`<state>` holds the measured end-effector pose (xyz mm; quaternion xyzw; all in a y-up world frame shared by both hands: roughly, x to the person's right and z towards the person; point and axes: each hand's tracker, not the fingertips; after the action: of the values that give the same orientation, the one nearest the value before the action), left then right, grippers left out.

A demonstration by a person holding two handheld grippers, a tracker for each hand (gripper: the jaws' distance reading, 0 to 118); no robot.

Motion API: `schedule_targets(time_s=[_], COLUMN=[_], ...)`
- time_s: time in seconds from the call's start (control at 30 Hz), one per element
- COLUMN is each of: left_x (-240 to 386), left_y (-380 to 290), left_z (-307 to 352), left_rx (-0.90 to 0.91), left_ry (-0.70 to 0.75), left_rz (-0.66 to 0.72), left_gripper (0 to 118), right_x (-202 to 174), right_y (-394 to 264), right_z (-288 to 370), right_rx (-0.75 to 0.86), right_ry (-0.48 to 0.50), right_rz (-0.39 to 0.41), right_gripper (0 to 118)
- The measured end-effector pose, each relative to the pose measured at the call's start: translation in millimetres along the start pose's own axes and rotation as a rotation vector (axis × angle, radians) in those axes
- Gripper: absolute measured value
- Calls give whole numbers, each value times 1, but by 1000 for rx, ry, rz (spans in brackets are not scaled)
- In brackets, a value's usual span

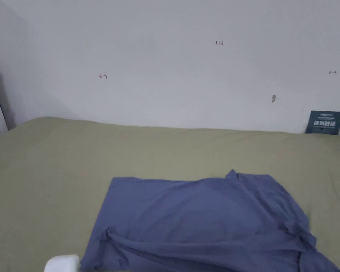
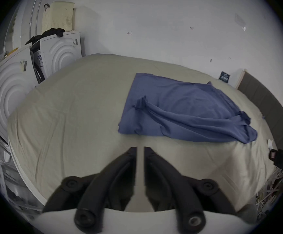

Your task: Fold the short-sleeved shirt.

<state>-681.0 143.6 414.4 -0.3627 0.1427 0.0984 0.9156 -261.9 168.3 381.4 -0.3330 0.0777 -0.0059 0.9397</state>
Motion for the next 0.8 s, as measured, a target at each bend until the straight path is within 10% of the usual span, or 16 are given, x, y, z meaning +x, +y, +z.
schedule_targets(time_s=[0.1, 0.33, 0.43, 0.53, 0.6, 0.67, 0.73, 0.8], left_x=[-2, -9, -11, -13, -14, -7, -9, -13], left_y=[20, 34, 34, 38, 39, 42, 43, 48], left_z=[-38, -110, -112, -103, -100, -96, -92, -89], left_rx=[-95, -159, -167, -129, -107, -129, -115, -116], left_ry=[4, 17, 11, 5, -151, -53, -68, -92], left_rz=[4, 24, 49, 52, 101, 24, 33, 75], left_gripper=[80, 85, 80, 15, 10, 10, 10, 10], right_x=[10, 20, 26, 33, 38, 47, 53, 61], right_y=[11, 19, 16, 15, 17, 24, 32, 38], right_z=[-6, -23, -36, -53, -67, -88, -110, -130], right_rx=[9, -6, -29, -64, -76, -138, -152, -166], right_ry=[2, -12, -36, -62, -64, -56, -46, -43], right_rz=[-20, -35, -50, -109, -140, -174, -192, -223], right_gripper=[1, 1, 1, 1, 3, 27, 87, 88])
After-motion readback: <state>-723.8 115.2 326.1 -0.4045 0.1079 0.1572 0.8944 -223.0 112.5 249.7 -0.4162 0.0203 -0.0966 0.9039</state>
